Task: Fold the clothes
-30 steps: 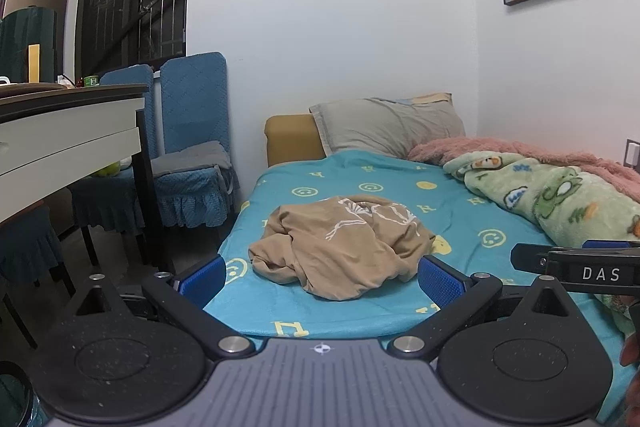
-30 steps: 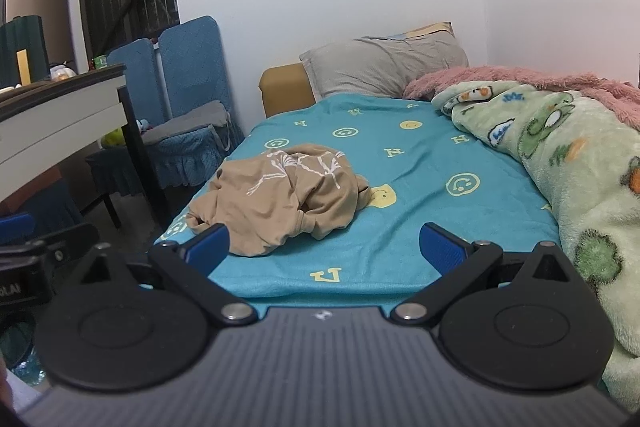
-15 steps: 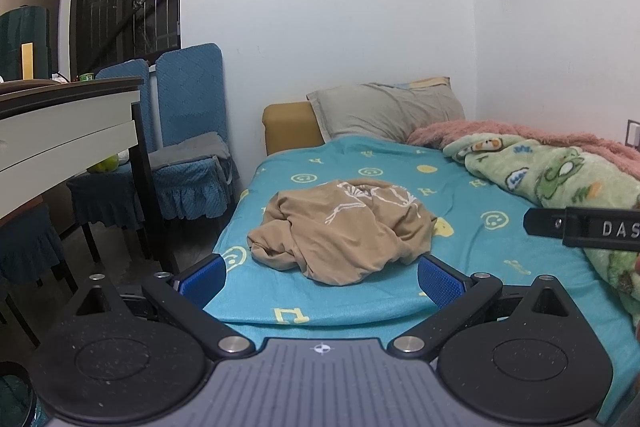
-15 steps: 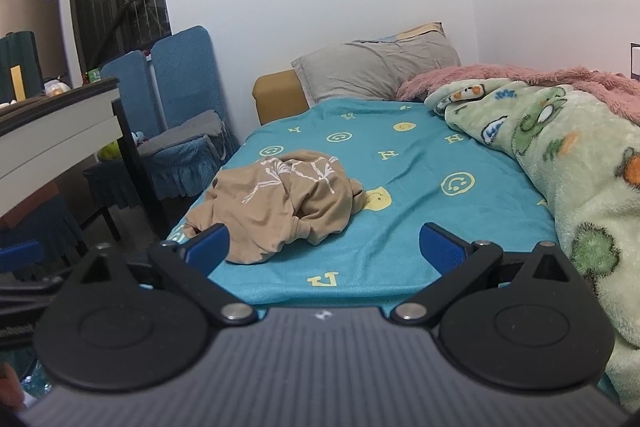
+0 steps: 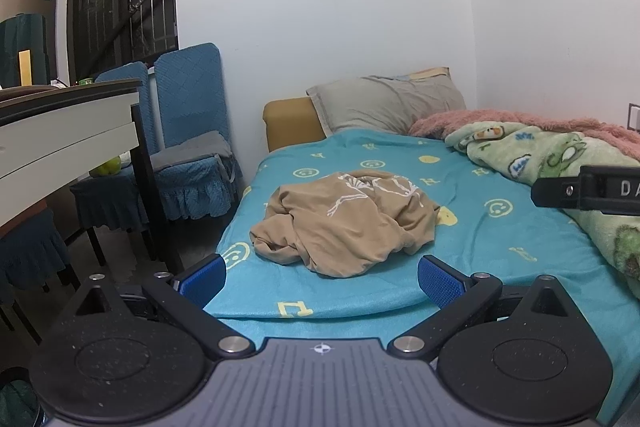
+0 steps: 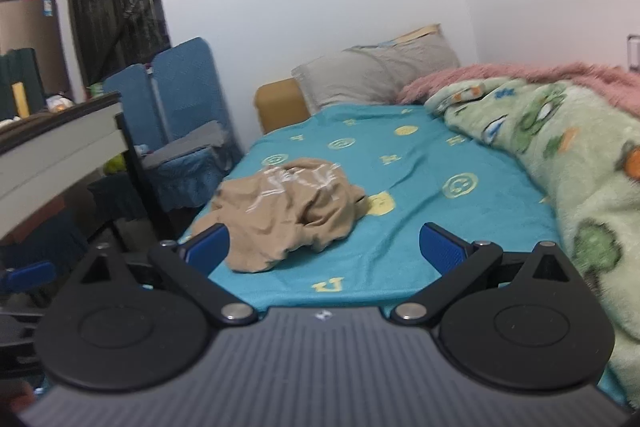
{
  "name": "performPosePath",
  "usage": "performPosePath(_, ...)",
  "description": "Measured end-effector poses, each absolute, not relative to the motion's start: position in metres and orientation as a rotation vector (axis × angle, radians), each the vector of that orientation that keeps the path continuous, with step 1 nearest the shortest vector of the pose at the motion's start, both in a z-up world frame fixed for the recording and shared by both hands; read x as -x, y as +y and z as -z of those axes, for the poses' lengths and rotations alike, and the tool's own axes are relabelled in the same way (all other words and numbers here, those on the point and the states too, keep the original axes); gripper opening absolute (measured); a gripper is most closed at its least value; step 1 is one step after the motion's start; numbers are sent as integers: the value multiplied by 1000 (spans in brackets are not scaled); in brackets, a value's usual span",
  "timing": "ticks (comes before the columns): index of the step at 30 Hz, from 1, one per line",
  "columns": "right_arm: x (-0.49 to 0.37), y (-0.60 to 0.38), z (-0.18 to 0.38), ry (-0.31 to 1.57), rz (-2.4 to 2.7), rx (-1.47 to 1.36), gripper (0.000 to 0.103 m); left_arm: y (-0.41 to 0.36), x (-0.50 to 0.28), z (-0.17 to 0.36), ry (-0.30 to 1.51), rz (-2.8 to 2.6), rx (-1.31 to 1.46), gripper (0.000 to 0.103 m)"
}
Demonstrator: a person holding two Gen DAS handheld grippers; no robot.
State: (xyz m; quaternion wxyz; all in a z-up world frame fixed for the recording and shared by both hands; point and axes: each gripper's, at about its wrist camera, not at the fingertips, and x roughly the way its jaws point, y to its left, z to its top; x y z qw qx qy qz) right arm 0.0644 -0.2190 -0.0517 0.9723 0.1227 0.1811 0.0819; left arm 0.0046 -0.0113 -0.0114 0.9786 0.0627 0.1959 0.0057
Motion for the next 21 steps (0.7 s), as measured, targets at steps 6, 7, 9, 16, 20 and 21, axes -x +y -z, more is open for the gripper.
performPosePath(6,-73,-209,40,383,-192,-170,103,-12,-13,20,442,18,-128,103)
performPosePath(7,-75,-208,33,370,-189,-151,103,-12,-17,23,467,29,-122,103)
performPosePath(9,-81,-211,16,333,-182,-142,103,-10,-27,29,515,43,-103,103)
performPosePath(16,-115,-228,-15,308,-240,-167,103,-6,-68,47,633,61,-43,103)
performPosePath(20,-125,-231,10,355,-203,-153,103,-13,-110,60,701,67,-96,103)
performPosePath(21,-127,-232,17,375,-195,-150,103,-15,-122,64,719,81,-100,103)
